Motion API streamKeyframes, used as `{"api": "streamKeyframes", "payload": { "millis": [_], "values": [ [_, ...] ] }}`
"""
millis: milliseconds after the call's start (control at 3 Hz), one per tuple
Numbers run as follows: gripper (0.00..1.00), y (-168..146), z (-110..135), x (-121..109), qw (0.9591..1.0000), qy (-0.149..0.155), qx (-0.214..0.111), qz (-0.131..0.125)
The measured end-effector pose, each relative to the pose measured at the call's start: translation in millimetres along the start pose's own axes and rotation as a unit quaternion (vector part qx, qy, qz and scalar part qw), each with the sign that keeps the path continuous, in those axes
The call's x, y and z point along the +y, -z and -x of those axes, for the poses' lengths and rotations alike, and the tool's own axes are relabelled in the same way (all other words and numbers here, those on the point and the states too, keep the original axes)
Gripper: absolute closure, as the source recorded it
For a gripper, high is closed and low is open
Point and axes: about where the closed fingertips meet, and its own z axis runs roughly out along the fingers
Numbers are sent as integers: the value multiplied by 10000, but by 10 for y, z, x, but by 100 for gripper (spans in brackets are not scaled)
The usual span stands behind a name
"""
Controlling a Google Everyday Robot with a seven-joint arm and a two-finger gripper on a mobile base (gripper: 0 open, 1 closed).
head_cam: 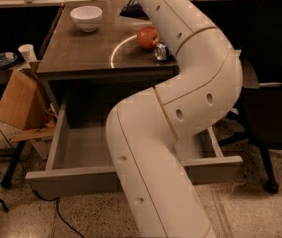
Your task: Pick blue chip bag from top drawer and place on counter
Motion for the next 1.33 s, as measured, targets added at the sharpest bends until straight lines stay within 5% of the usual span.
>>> {"api": "streamKeyframes", "payload": {
  "millis": [667,1333],
  "values": [
    [100,19,170,7,9993,107,-274,211],
    [100,-1,178,-20,9953,652,-252,664]
  ]
}}
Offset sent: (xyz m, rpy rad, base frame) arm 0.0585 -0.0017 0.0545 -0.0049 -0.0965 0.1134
